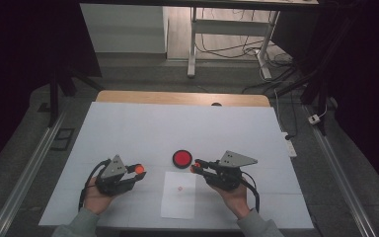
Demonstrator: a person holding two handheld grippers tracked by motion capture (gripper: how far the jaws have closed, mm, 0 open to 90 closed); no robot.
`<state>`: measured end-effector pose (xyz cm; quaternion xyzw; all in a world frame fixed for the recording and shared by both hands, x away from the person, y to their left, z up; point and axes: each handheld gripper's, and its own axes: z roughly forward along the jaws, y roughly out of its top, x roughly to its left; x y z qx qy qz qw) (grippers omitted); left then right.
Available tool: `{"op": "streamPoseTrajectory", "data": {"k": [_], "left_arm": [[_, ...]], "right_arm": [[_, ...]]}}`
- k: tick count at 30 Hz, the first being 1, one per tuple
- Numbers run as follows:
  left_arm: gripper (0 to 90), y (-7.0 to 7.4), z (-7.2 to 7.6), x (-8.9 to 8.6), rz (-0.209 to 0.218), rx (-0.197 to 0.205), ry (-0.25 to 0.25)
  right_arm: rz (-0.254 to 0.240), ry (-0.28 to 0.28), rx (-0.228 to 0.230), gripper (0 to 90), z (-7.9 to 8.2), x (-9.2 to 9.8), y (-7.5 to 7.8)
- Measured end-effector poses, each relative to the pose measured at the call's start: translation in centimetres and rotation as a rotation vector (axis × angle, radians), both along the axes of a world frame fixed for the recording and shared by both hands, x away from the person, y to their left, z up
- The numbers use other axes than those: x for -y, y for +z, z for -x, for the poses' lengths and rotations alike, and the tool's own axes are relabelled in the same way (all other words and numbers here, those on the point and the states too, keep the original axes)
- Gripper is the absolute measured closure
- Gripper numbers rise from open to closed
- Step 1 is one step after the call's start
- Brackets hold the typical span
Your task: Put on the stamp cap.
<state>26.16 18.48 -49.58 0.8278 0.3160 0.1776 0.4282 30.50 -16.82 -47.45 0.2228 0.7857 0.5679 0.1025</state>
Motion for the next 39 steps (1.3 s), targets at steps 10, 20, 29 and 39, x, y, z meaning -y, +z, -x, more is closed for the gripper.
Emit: {"op": "streamPoseTrajectory", "data": {"k": [10, 20, 29, 39], "left_arm": [[64.2, 0.2, -0.6, 1.8, -0.007, 0.000, -0.043], [64.2, 0.2, -1.3, 3.5, -0.015, -0.006, -0.082], [64.2, 0.0, -1.6, 4.8, -0.023, -0.015, -0.108], [64.2, -0.1, -1.7, 6.1, -0.034, -0.018, -0.134]], "right_arm": [[-0.003, 0.000, -0.004, 72.1, 0.0, 0.0, -0.1], [-0.005, -0.001, -0.004, 72.1, 0.0, 0.0, -0.1], [-0.010, 0.001, -0.004, 72.1, 0.0, 0.0, 0.0], [-0.009, 0.003, -0.003, 72.1, 0.0, 0.0, 0.0]]}}
